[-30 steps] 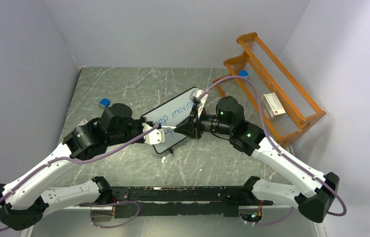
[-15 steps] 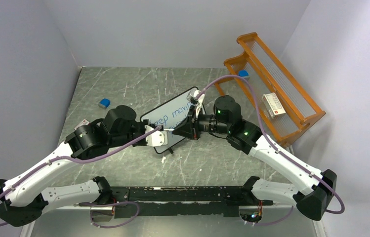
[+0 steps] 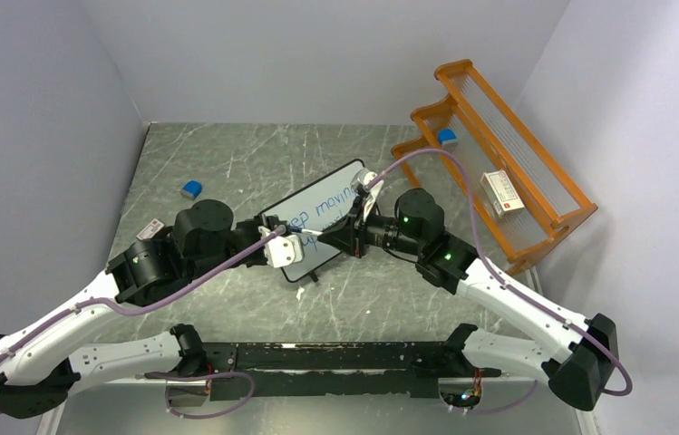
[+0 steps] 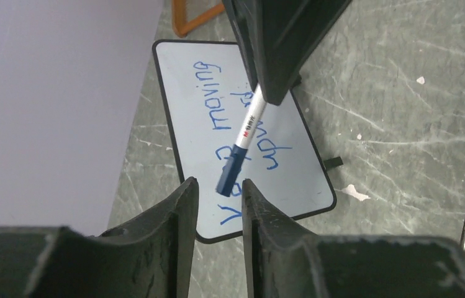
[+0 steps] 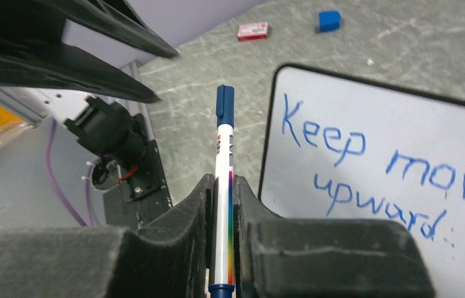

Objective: Write a sentence on the whiteboard
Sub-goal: Close the pen cap.

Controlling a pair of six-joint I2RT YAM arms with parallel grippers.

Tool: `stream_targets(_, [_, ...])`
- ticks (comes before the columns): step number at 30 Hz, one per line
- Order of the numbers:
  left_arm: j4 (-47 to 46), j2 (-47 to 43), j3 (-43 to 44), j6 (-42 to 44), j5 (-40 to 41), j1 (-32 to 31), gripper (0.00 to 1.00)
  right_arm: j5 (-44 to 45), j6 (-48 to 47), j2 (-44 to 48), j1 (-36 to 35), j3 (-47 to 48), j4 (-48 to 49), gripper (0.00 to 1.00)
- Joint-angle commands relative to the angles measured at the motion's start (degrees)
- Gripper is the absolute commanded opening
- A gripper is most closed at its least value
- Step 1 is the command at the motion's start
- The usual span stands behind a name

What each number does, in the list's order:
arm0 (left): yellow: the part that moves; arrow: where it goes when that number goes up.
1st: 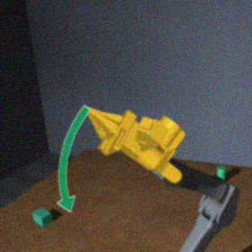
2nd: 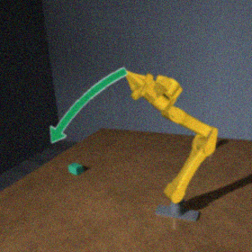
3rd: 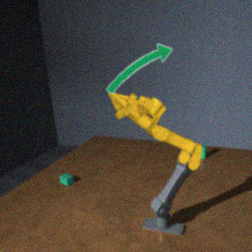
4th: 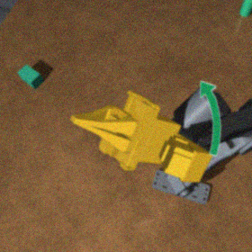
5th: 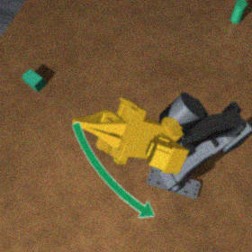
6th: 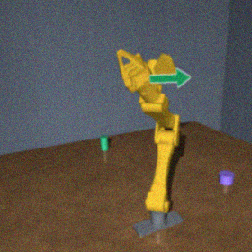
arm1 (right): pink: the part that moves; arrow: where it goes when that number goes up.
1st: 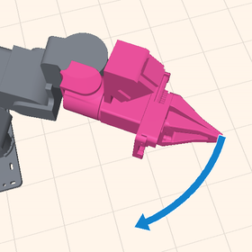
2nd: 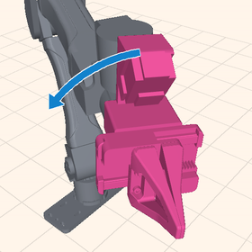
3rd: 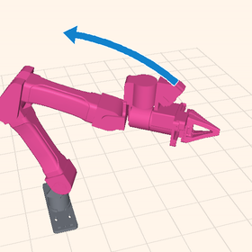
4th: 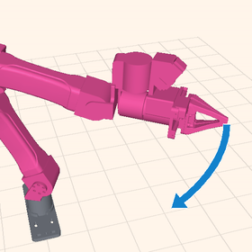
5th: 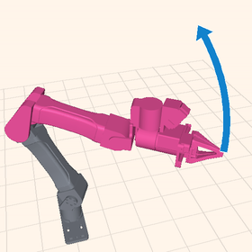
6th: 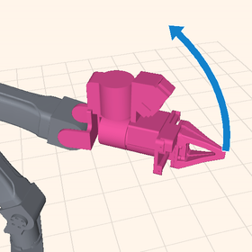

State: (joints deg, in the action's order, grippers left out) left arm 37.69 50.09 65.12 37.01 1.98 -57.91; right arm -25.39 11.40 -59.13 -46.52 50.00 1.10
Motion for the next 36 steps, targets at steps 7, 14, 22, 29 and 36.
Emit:
stream_targets(7, [3.6,2.7,4.0,2.9,-3.6,-0.6,0.42,2.7,-0.1,2.7,0.4,-3.6,3.3,0.00])
stream_targets(14, [3.7,5.2,3.4,3.7,-2.1,-0.6,0.46,-0.7,-0.7,4.1,0.4,-4.0,4.2,0.00])
stream_targets(22, [4.1,7.2,4.7,4.3,-2.1,-0.6,0.45,-2.8,-1.1,5.4,0.4,-4.6,4.0,0.00])
stream_targets(29, [4.6,8.0,4.0,4.5,-0.4,-0.6,0.41,-4.3,-1.1,6.0,0.4,-4.6,4.5,0.00])
stream_targets(36, [5.6,9.7,5.3,4.8,-3.7,-0.6,0.08,-5.9,-1.3,5.0,0.4,-3.7,4.3,0.00])
